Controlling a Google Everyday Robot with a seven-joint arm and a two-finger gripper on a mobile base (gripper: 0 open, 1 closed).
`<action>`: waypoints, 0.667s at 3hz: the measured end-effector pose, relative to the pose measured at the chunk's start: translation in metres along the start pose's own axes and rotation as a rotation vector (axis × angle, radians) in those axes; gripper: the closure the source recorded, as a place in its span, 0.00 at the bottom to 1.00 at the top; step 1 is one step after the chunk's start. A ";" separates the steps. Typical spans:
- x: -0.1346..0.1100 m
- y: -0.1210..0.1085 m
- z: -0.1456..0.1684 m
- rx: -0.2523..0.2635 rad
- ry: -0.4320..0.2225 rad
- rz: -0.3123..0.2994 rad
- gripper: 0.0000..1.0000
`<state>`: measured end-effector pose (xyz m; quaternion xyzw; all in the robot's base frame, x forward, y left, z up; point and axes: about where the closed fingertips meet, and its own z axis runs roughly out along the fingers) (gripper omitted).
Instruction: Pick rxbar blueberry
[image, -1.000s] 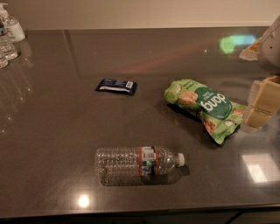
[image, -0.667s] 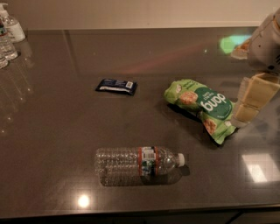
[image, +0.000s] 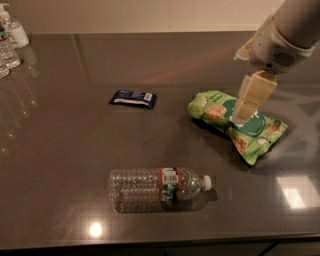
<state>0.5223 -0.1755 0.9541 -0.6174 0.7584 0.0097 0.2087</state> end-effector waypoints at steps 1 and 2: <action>-0.024 -0.023 0.021 -0.013 -0.040 -0.008 0.00; -0.053 -0.040 0.047 -0.032 -0.075 -0.015 0.00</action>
Offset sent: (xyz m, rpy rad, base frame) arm 0.0929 0.0843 -0.0262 0.1107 0.0177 0.0629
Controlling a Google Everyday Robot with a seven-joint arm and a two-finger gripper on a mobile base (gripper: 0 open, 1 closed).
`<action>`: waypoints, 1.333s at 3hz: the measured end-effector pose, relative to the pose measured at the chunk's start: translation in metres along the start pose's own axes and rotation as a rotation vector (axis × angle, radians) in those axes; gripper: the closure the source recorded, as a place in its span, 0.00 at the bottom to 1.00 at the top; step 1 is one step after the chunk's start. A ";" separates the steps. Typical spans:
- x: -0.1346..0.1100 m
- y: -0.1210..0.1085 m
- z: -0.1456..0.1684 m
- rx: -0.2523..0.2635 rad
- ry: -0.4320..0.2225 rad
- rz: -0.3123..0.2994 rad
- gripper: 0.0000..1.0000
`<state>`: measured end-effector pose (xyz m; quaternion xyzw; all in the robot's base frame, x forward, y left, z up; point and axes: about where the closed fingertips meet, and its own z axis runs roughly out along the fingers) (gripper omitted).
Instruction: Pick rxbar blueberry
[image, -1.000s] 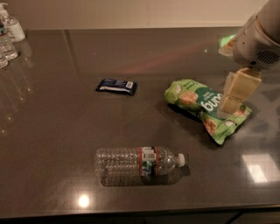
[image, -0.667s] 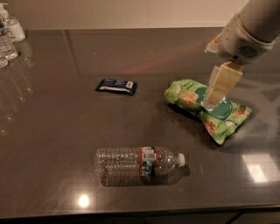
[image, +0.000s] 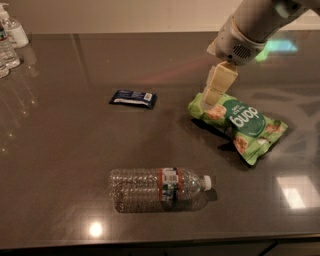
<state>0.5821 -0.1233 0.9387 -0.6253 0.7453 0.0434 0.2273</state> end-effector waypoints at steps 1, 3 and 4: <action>-0.024 -0.011 0.027 -0.013 -0.021 -0.010 0.00; -0.061 -0.026 0.080 -0.044 -0.030 -0.020 0.00; -0.073 -0.032 0.103 -0.062 -0.021 -0.015 0.00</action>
Offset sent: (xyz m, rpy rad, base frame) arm 0.0594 0.0861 -0.0415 0.0348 0.0186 0.0513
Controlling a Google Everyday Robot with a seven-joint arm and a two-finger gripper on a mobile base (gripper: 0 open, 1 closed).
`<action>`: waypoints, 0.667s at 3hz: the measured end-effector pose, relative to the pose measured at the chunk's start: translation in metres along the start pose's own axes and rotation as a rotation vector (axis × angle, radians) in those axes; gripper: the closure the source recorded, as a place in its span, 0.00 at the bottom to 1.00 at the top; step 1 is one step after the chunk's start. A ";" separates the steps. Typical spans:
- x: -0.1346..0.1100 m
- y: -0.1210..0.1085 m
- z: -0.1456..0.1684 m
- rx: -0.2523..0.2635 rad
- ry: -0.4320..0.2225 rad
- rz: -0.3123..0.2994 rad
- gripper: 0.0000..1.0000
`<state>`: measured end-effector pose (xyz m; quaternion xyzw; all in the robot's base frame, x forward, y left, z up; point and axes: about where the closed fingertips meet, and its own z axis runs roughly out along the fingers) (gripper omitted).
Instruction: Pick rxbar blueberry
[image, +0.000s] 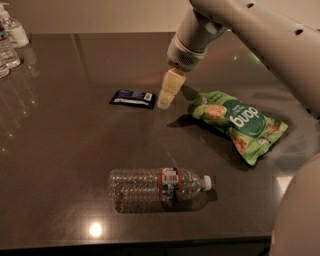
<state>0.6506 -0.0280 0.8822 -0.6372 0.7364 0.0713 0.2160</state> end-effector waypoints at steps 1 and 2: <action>-0.011 -0.003 0.018 -0.013 -0.002 -0.006 0.00; -0.023 -0.002 0.033 -0.029 -0.017 -0.013 0.00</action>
Offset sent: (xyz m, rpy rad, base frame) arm 0.0166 0.0541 -0.0256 0.0385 0.0247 0.0437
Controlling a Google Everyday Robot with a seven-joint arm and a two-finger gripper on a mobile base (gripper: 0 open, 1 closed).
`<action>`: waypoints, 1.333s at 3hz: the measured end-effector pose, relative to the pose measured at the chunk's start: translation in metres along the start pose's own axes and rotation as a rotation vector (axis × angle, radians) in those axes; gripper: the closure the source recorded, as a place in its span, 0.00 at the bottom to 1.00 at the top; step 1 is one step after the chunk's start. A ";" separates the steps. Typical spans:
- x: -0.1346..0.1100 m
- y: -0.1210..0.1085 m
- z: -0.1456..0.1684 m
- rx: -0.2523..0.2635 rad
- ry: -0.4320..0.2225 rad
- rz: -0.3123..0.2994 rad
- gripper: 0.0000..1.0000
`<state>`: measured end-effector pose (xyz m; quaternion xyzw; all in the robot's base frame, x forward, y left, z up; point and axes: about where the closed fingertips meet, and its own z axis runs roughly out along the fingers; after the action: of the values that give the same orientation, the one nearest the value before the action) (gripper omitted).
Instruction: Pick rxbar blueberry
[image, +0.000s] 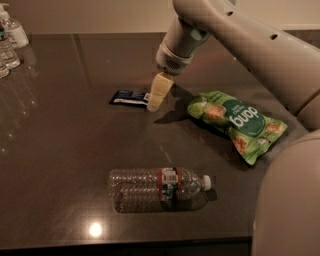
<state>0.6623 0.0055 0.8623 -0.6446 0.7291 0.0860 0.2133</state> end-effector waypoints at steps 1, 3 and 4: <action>-0.015 0.004 0.014 -0.021 -0.017 -0.013 0.00; -0.025 0.009 0.025 -0.039 -0.023 -0.024 0.00; -0.031 0.016 0.037 -0.058 -0.010 -0.036 0.00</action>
Offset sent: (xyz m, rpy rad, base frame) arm -0.0034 0.0488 -0.0162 0.0299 0.0276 0.0581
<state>0.6568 0.0504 0.8395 -0.6630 0.7135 0.1066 0.1997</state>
